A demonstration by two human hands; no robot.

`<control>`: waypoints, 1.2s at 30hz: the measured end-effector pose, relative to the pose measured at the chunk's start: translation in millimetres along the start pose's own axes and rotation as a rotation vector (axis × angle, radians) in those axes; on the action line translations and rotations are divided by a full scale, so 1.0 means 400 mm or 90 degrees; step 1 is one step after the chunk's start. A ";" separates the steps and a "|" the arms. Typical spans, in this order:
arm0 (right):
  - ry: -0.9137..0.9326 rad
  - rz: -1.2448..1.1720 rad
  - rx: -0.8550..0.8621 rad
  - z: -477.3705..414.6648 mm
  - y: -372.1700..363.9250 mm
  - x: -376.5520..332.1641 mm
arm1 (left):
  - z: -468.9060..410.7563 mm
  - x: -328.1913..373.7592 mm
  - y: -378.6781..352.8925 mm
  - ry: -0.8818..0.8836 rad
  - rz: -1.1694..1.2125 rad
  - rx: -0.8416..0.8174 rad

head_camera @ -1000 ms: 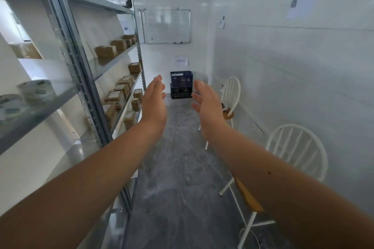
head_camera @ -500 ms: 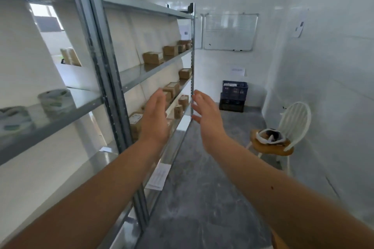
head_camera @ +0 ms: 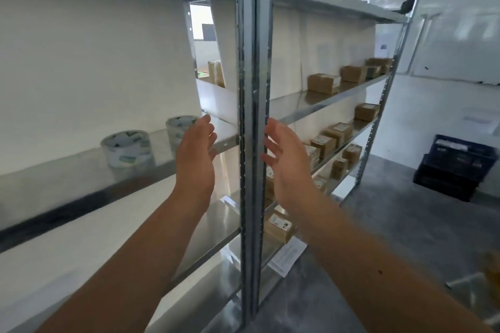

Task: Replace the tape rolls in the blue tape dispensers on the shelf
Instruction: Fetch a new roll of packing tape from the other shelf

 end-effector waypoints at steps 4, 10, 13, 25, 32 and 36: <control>-0.007 -0.051 -0.061 -0.099 -0.110 0.031 | -0.077 0.018 0.073 -0.039 -0.008 0.065; -0.037 -0.027 -0.220 -0.162 -0.310 0.074 | -0.151 0.060 0.189 -0.077 -0.039 0.198; -0.056 -0.035 -0.289 -0.185 -0.387 0.102 | -0.162 0.067 0.241 -0.092 -0.075 0.282; -0.047 -0.096 -0.507 -0.300 -0.544 0.103 | -0.221 0.142 0.265 -0.215 -0.325 0.372; -0.057 -0.093 -0.481 -0.319 -0.537 0.117 | -0.322 0.147 0.220 -0.142 -0.976 0.171; -0.083 -0.098 -0.483 -0.320 -0.529 0.130 | -0.371 0.157 0.216 -0.125 -1.168 0.158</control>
Point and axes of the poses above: each hand's wrist, its own z-axis away from the middle knuckle, its own y-axis out of the back of the hand, x = y × z, the point moved 5 cm from there along -z, towards the middle knuckle, and after that the axes turned 5 degrees about z, right-handed, at the moved point
